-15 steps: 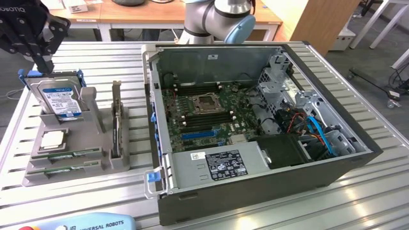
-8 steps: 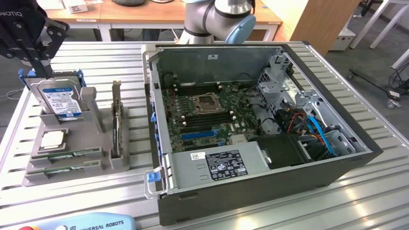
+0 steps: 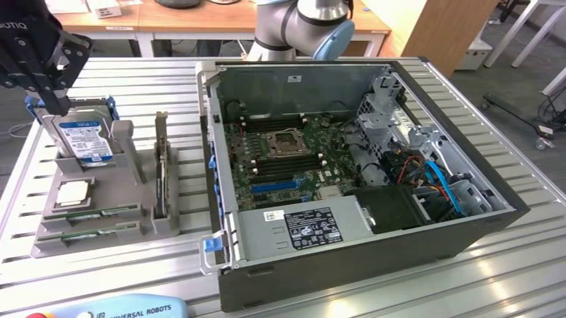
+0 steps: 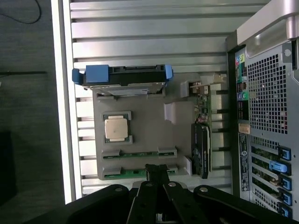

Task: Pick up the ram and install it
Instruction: 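Reach for the ram, then pick up the ram and move it above insertion slot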

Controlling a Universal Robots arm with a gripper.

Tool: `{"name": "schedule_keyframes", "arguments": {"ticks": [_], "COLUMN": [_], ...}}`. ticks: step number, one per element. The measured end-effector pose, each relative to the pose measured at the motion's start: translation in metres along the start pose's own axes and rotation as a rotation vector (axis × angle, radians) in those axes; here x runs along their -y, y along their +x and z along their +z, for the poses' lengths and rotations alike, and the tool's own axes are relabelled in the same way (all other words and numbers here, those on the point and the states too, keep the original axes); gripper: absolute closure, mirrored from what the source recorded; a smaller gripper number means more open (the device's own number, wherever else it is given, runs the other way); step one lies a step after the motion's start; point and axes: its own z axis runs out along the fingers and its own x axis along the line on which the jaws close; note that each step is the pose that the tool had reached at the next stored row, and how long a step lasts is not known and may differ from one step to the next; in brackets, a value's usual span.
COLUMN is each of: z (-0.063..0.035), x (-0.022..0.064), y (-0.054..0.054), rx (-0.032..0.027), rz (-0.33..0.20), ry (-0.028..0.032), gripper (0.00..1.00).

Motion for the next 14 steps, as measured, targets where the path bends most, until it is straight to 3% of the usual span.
{"name": "schedule_keyframes", "arguments": {"ticks": [9, 14], "z": [-0.0005, -0.0006], "x": [0.0123, 0.0127], "y": [-0.001, -0.001], "rx": [0.0, 0.0], "rz": [0.0, 0.0], "ry": [0.0, 0.0], "gripper": [0.9, 0.9]}}
